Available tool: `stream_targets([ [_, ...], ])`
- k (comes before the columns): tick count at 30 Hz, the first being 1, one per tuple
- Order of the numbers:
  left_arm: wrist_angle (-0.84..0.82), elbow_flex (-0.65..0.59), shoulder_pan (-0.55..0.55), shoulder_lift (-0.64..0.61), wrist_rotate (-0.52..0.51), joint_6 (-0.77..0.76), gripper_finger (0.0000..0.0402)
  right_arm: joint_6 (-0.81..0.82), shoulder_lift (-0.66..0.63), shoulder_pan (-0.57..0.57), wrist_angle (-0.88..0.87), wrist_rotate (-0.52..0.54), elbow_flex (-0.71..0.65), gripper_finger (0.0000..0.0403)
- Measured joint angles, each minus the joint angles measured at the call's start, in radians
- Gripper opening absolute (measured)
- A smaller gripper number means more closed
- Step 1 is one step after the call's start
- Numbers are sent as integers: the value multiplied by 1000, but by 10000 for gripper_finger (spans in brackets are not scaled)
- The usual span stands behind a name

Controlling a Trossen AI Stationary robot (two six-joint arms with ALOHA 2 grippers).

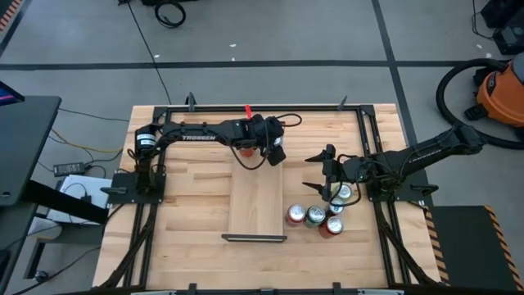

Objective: Place canned beverage on shelf
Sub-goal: Put the pink white soda can on the shelf

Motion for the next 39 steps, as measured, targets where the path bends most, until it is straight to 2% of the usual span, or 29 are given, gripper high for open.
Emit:
stream_targets([
  [19, -18, 0, -8, -4, 6, 28, 349, 0, 0, 0, 0, 0, 0, 386],
  [29, -39, 0, -8, -17, 48, 27, 349, 0, 0, 0, 0, -5, 0, 386],
  [39, -46, 1, -7, -25, 62, 7, 390, 1, 0, 0, 2, -8, 0, 386],
])
